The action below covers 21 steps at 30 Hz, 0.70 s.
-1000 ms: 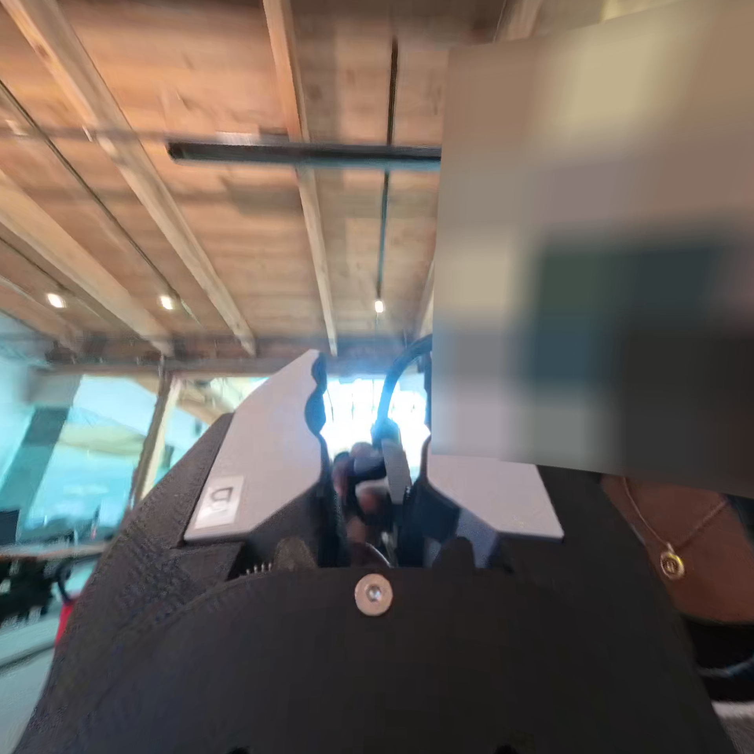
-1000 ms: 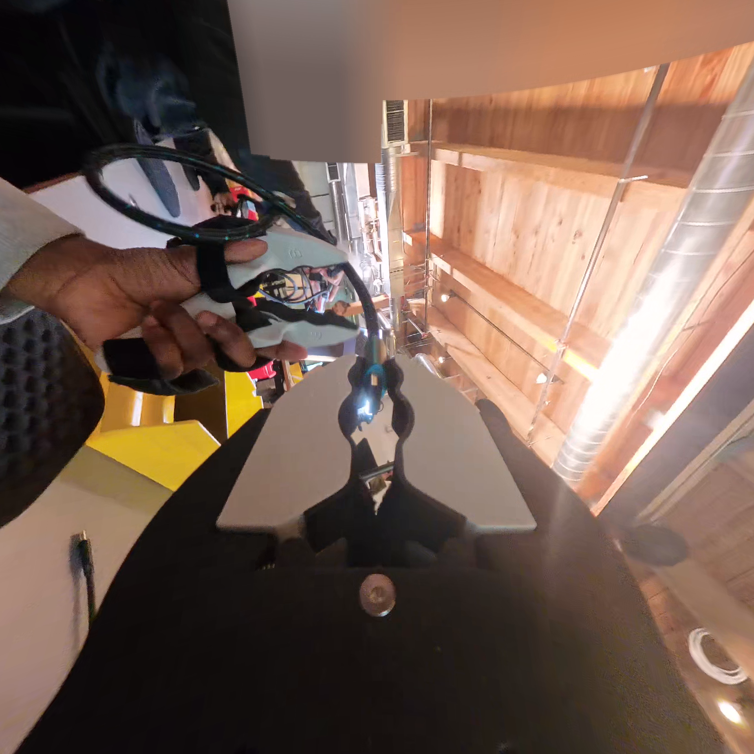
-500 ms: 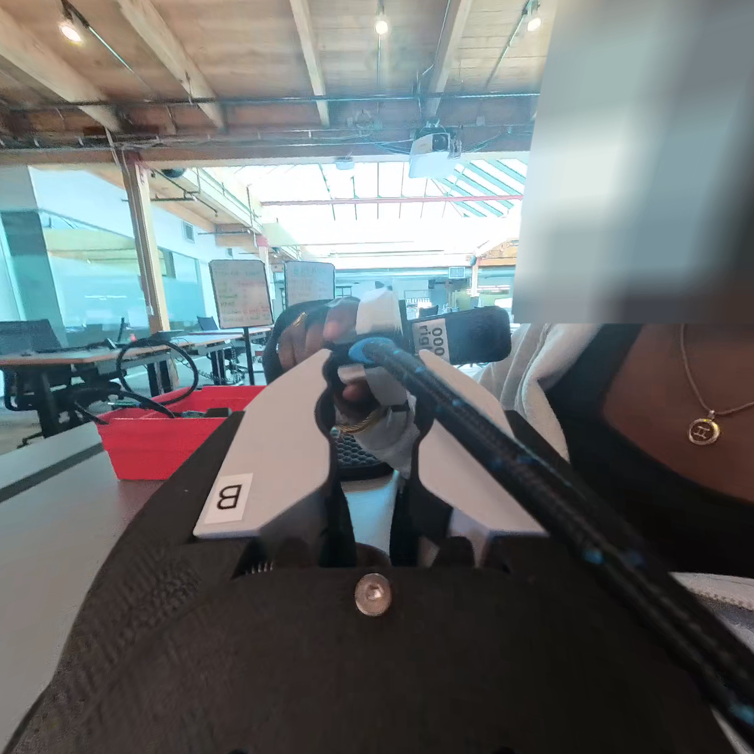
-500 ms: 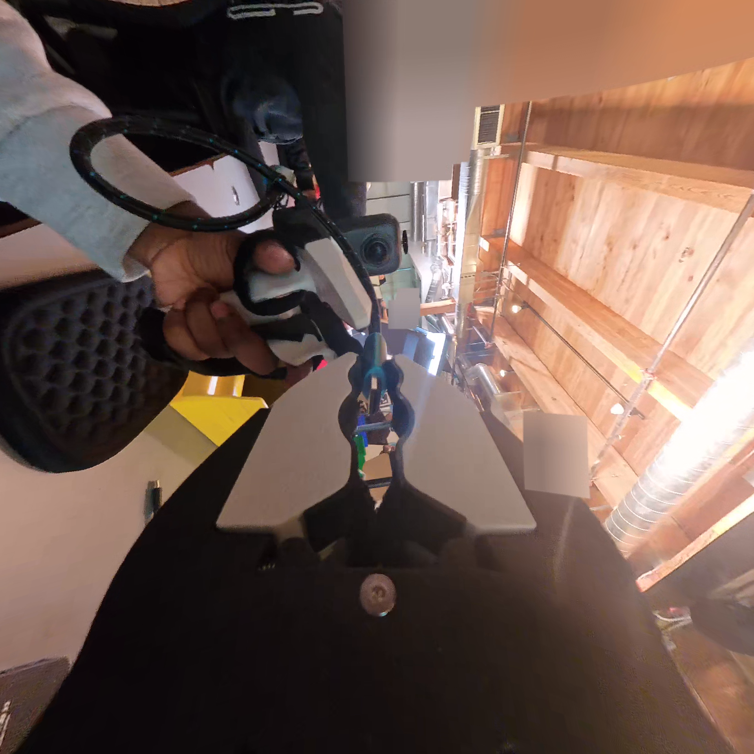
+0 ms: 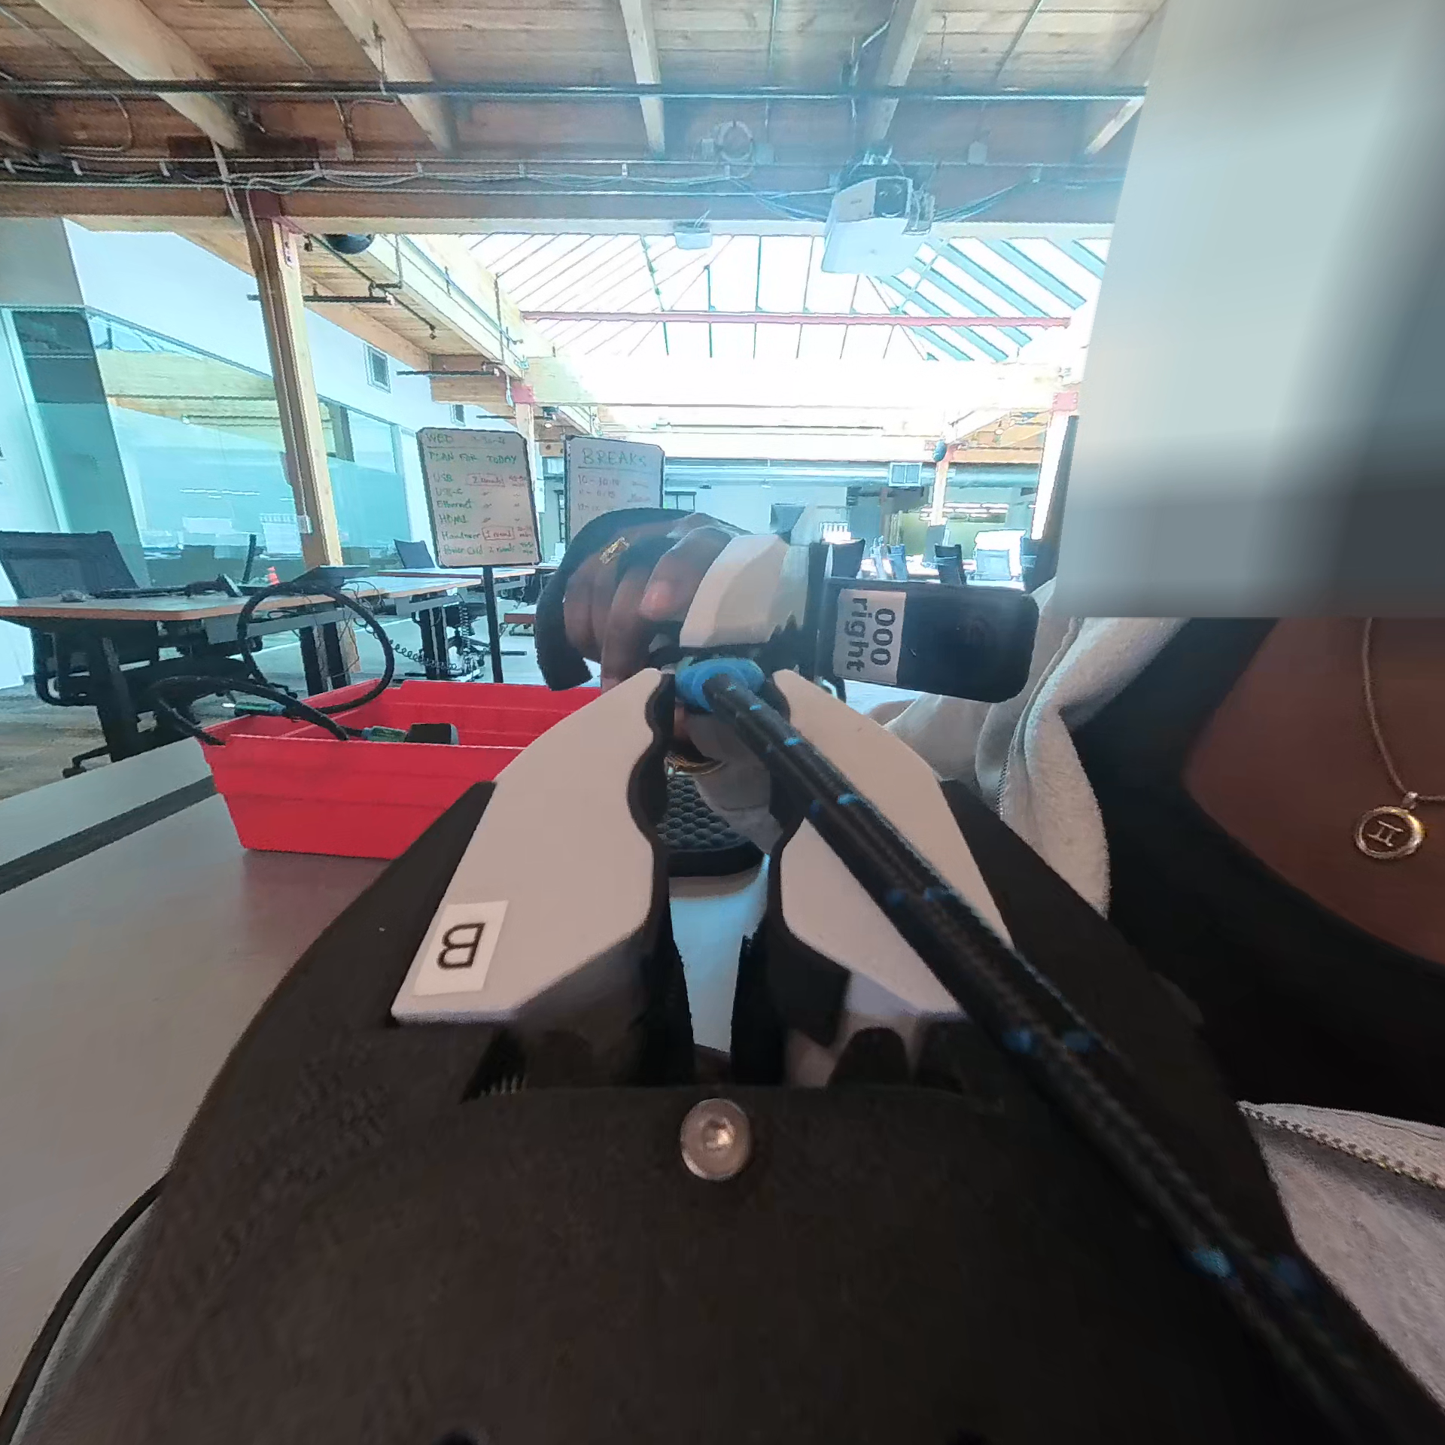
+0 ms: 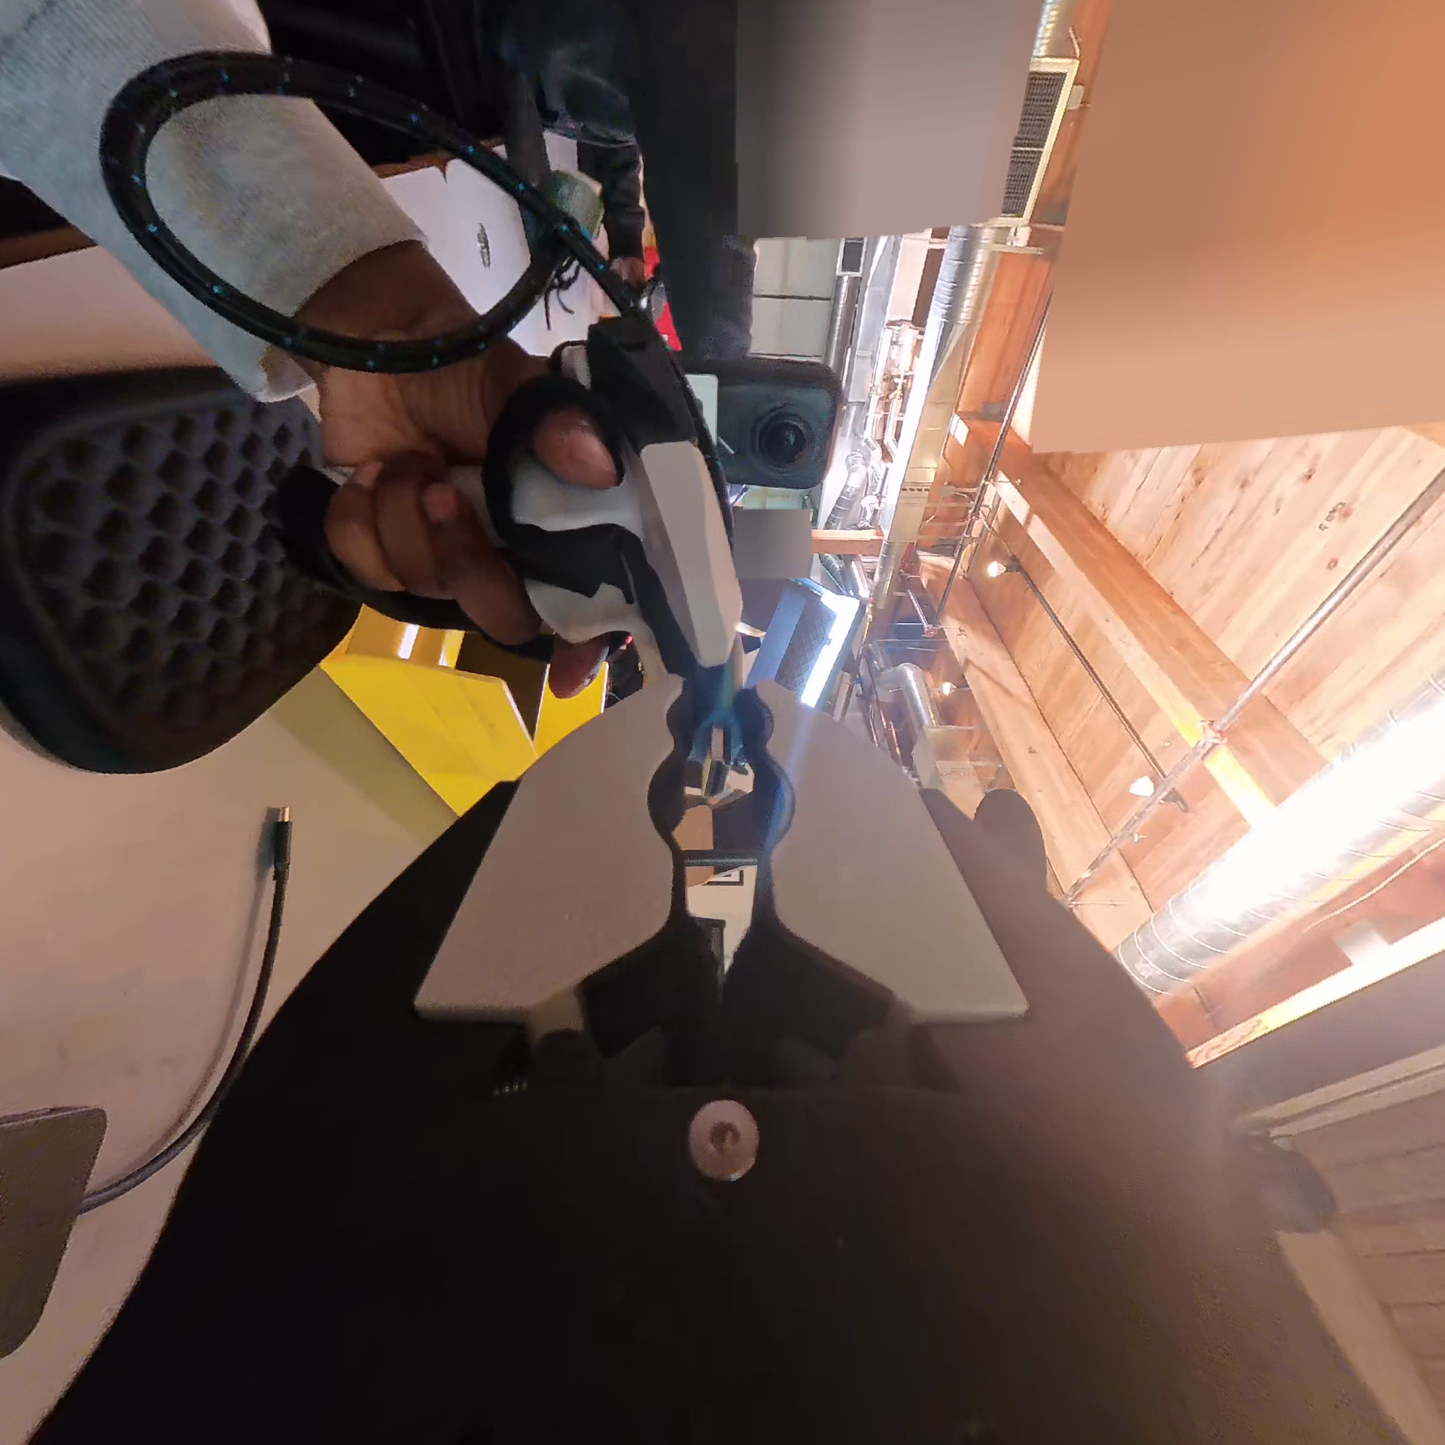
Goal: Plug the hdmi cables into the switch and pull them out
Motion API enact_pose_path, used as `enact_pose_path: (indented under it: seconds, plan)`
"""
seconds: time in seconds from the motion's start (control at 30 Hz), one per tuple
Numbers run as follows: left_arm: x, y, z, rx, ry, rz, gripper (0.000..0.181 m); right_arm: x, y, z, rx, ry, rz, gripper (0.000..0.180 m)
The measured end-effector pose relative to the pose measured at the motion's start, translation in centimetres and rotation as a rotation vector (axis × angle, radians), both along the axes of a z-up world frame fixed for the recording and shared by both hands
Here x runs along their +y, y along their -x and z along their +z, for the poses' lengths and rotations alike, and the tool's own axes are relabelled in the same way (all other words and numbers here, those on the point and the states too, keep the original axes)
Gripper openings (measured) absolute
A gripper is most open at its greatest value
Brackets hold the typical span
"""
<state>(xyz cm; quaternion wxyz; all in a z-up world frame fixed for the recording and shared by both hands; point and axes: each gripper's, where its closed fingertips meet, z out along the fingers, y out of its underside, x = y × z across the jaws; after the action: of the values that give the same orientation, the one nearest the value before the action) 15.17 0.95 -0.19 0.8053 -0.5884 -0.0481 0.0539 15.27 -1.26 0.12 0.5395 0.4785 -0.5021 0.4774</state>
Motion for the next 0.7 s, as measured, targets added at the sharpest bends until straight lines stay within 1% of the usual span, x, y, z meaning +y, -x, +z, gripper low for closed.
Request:
enact_pose_path:
  seconds: [0.17, 0.27, 0.33, 0.37, 0.4, 0.47, 0.53, 0.57, 0.63, 0.67, 0.7]
  plan:
    - [0.1, 0.3, -0.2, -0.029, 0.004, 0.001, 0.021, -0.1, 0.4, -0.4, 0.023, -0.015, -0.021, 0.011]
    - [0.1, 0.4, -0.4, -0.024, 0.015, 0.008, 0.02, -0.1, 0.5, -0.5, 0.002, -0.018, -0.019, 0.012]
    - [0.1, 0.7, -0.4, -0.001, 0.015, 0.039, 0.02, -0.1, 0.8, -0.5, -0.074, -0.028, -0.012, 0.011]
    - [0.2, 0.9, -0.2, 0.01, 0.01, 0.062, 0.02, 0.0, 1.0, -0.4, -0.166, -0.044, 0.003, 0.012]
    - [0.0, 1.1, 0.0, 0.026, -0.007, 0.088, 0.02, 0.3, 1.4, -0.1, -0.28, -0.056, 0.025, 0.016]
    - [-0.9, 1.9, 0.1, 0.036, -0.031, 0.141, 0.02, 1.5, 2.9, 0.9, -0.519, -0.06, 0.056, 0.035]
    - [-2.0, 3.2, -0.5, 0.036, -0.02, 0.211, 0.02, 2.7, 5.4, 0.5, -0.763, -0.141, 0.028, 0.045]
    - [-2.4, 3.6, -0.9, 0.038, -0.01, 0.228, 0.02, 3.3, 6.6, -0.7, -0.873, -0.226, -0.012, 0.056]
    - [-2.8, 4.1, -1.2, 0.037, -0.018, 0.235, 0.02, 4.5, 8.7, -4.6, -1.039, -0.444, -0.147, 0.082]
    - [-2.8, 4.3, -1.3, 0.027, -0.028, 0.233, 0.02, 5.1, 9.6, -7.1, -1.093, -0.559, -0.224, 0.093]
    - [-2.8, 4.5, -1.5, 0.022, -0.031, 0.231, 0.02, 5.8, 10.3, -9.6, -1.134, -0.664, -0.295, 0.098]
